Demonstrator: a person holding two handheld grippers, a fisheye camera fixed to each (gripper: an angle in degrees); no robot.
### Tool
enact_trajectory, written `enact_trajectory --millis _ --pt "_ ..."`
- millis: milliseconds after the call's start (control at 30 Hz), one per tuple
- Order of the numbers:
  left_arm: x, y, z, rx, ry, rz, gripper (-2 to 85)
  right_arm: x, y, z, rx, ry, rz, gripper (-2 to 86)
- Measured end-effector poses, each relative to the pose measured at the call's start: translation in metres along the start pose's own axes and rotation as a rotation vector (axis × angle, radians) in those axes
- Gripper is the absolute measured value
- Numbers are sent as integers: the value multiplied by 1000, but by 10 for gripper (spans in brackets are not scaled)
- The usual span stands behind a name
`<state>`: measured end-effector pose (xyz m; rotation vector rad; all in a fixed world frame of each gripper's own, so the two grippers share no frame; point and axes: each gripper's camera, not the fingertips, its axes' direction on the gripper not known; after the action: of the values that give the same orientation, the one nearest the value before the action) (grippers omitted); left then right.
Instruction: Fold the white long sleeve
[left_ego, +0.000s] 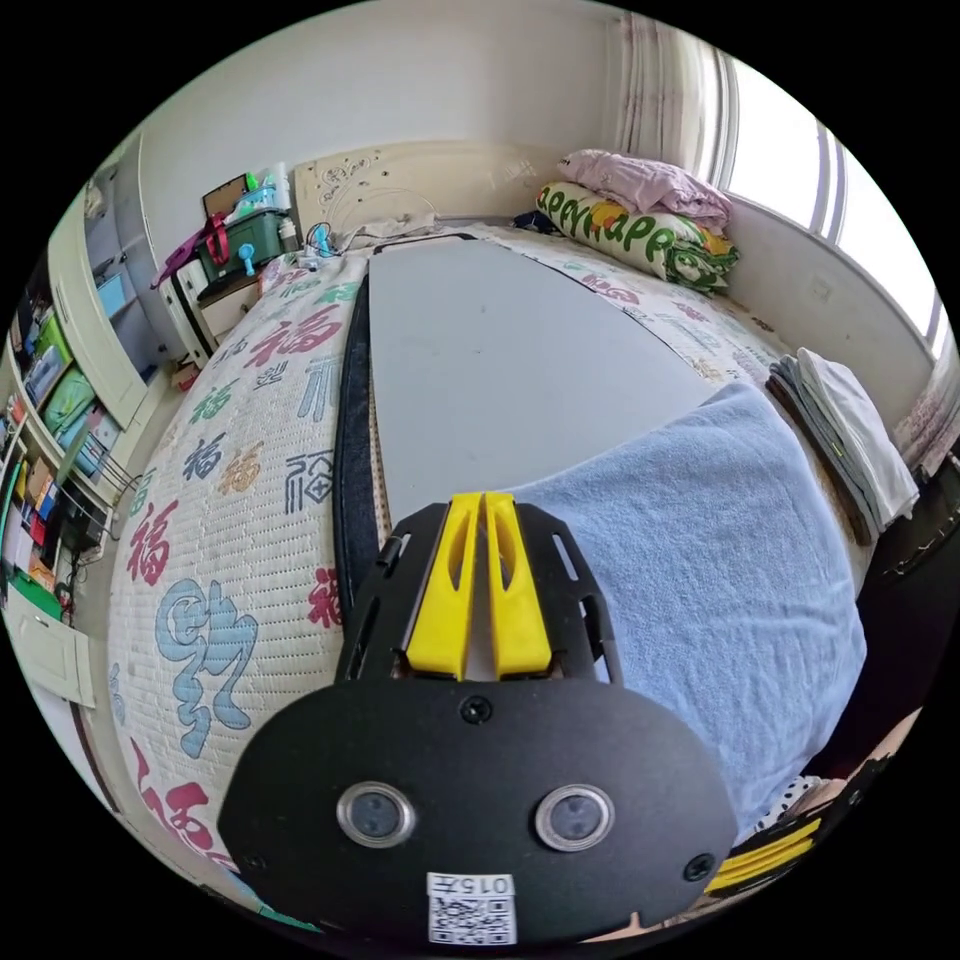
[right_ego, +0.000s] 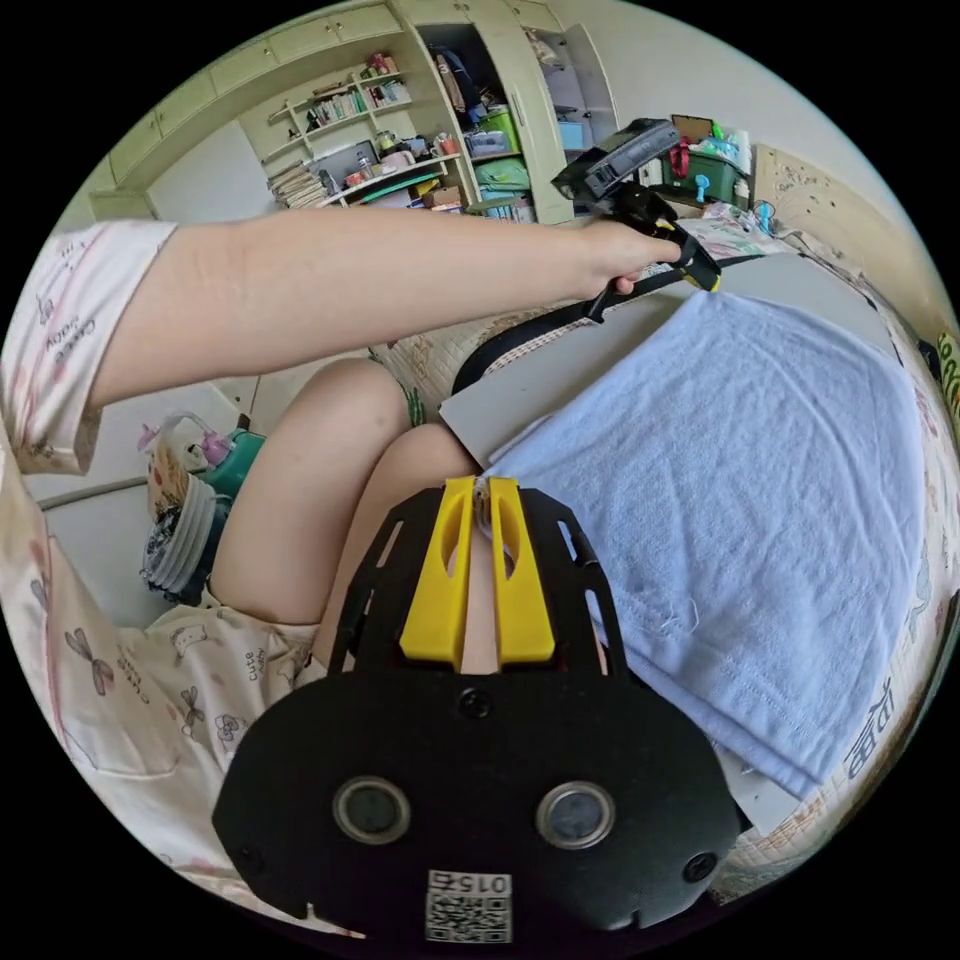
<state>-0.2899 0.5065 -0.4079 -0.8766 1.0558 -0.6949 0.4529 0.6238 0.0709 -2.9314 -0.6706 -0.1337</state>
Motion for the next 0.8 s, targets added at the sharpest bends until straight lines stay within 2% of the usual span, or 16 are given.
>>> enact_trajectory --millis 167,300,433,533,667,800 --pt "22 -7 -10 -49 -12 0 4 17 21 42 -28 88 -65 35" --pt "21 9 -39 -22 44 -57 20 30 43 59 -39 117 -82 47" --pt "30 75 -99 22 145 -43 46 30 82 50 41 30 -169 36" --pt "46 144 -127 -42 263 -50 65 42 102 48 59 -1 -171 47" --pt "76 244 -152 -120 398 -107 70 90 125 49 74 111 -128 53" --pt "99 299 -160 -126 460 -189 71 156 121 48 102 204 -23 60"
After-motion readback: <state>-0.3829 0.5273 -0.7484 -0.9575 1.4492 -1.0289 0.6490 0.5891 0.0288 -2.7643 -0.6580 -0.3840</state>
